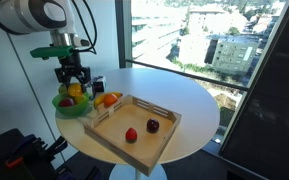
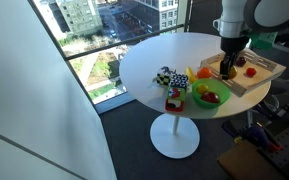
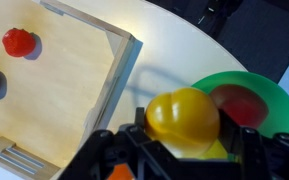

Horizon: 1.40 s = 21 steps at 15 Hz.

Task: Put the apple in the green bowl

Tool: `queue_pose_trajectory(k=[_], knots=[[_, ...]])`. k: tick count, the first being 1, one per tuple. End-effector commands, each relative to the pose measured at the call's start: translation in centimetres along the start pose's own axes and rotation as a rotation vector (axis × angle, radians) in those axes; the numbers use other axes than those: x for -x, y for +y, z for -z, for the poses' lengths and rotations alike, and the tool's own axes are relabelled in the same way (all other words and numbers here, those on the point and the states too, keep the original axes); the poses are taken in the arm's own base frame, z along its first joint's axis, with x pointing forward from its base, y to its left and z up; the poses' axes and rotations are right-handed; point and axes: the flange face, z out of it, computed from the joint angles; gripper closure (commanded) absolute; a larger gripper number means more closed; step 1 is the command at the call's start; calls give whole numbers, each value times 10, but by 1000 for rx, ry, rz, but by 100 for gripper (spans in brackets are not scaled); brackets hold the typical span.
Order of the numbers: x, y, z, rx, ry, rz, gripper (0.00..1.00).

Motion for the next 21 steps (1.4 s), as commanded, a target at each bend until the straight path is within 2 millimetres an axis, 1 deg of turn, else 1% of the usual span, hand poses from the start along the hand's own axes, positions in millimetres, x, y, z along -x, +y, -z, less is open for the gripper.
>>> queue_pose_trajectory(k=[1,5,8,14,19,20,21], knots=[[-7,-13,6,14,18,33,56],[-17,-33,6,23,42,77,56],[-23,-43,-1,12,69,97,56],[-30,-45,-26,-23,95,100,56],[-32,-44,-39,-37,85,98,56],[-33,-44,-41,-37,81,99,27],[-33,-45,-40,-36,80,101,6]])
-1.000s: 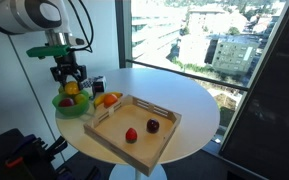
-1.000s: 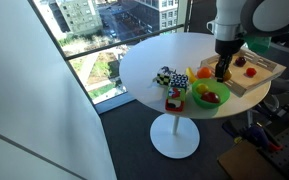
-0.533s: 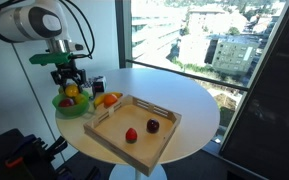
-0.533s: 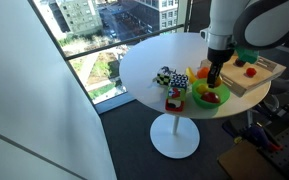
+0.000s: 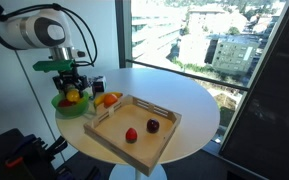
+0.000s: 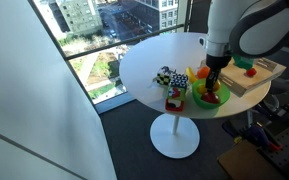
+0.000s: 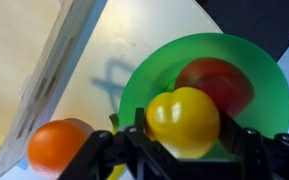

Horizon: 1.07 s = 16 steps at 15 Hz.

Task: Put the apple in the green bowl

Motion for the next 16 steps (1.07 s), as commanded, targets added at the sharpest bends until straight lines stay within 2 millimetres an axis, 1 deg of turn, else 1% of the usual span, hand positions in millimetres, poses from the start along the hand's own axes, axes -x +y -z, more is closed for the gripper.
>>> queue_pose_trajectory(k=[1,2,3,8,12,16], knots=[[-3,2,1,-7,6,-2,5],[-3,2,2,-6,4,1,5],[-4,1,3,-3,4,1,0],[-4,0,14,2,11,-9,0],[-4,1,30,12,29,-31,0],[-2,7,47,17,25,-94,0]])
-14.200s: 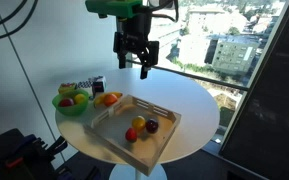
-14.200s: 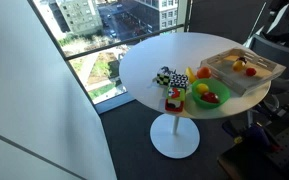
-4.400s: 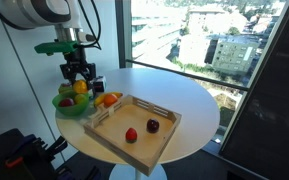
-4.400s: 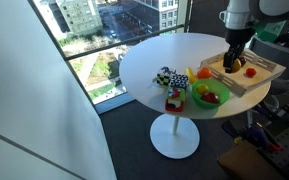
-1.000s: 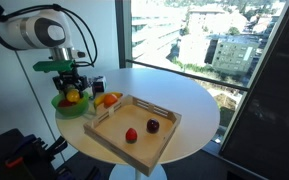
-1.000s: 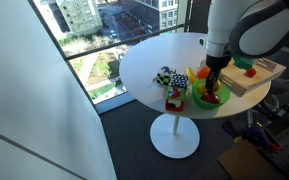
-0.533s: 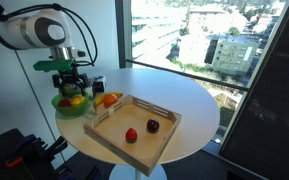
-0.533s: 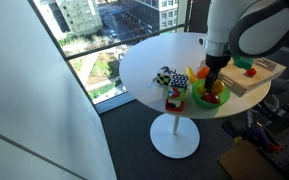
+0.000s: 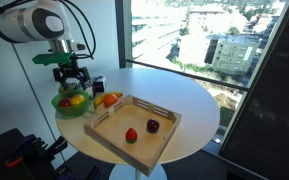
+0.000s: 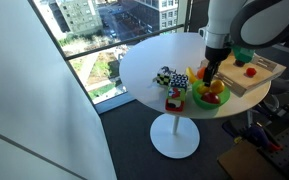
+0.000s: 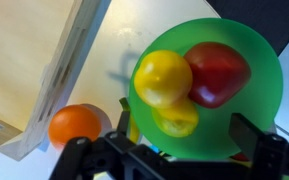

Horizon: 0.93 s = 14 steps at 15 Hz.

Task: Put the apple in the green bowl

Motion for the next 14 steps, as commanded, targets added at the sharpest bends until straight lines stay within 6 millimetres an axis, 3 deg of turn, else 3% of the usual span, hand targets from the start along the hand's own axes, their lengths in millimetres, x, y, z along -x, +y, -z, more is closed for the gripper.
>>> queue_pose_trajectory(k=[1,14], knots=[[4,5,24,1,-14,-82,0],[34,35,50,-141,-36,-349,0]])
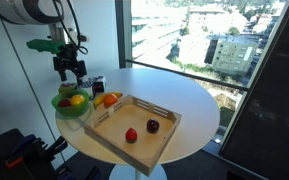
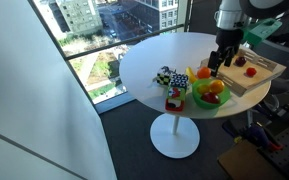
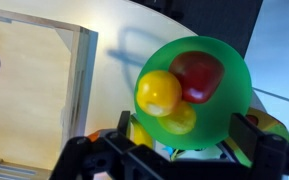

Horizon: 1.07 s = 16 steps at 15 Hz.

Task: Put the apple in the green bowl

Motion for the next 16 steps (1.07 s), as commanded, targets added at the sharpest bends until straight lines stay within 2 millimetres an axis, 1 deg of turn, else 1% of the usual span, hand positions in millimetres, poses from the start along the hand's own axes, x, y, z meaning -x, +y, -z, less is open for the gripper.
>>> queue_pose_trajectory(k=[1,5,6,15,16], knots=[[11,9,10,-27,11,-76,0],[15,13,13,-22,19,-121,0],[7,10,7,-17,12,-83,0],[7,10,4,-16,7,-84,0],[7,10,7,-12,11,-85,0]])
